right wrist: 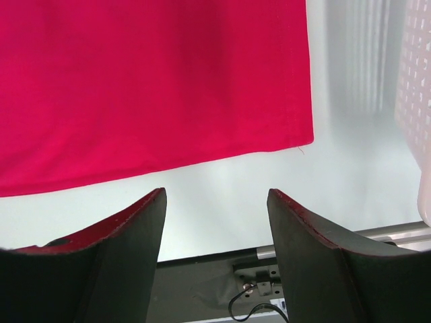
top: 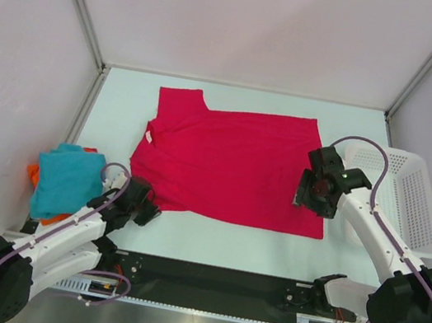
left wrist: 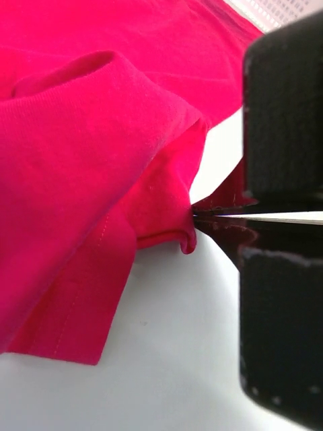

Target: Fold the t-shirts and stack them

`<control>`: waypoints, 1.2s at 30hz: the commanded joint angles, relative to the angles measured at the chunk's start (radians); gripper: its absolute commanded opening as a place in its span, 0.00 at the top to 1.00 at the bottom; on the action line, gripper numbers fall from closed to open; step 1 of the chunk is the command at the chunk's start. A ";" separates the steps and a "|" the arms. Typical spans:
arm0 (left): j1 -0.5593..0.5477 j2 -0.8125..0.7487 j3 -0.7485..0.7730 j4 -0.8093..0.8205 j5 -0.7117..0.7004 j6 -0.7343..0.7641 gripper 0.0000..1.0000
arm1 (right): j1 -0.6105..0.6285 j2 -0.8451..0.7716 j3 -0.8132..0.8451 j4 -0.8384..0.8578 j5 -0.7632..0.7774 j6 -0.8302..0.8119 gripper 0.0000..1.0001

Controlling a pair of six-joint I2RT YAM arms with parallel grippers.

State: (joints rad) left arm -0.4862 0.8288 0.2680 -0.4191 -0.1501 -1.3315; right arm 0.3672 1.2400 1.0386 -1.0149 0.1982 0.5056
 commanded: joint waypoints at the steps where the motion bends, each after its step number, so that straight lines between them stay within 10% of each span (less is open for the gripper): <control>1: 0.011 -0.003 0.036 -0.021 -0.031 0.057 1.00 | -0.007 -0.001 0.009 0.013 0.012 0.016 0.33; 3: 0.011 -0.034 0.046 -0.053 -0.040 0.064 0.99 | -0.005 0.001 0.009 0.019 0.006 0.016 0.33; 7: 0.009 -0.128 0.056 -0.136 -0.057 0.058 0.59 | -0.005 0.006 0.003 0.021 0.001 0.008 0.33; 11: 0.011 -0.227 0.069 -0.224 -0.078 0.048 0.41 | -0.005 0.009 0.000 0.025 -0.003 0.001 0.33; 36: 0.047 -0.102 -0.012 -0.049 -0.020 0.080 0.41 | 0.001 0.024 -0.032 -0.024 0.033 0.024 0.33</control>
State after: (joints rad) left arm -0.4583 0.6991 0.2787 -0.5426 -0.1944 -1.2797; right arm 0.3672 1.2602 1.0077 -1.0157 0.2043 0.5060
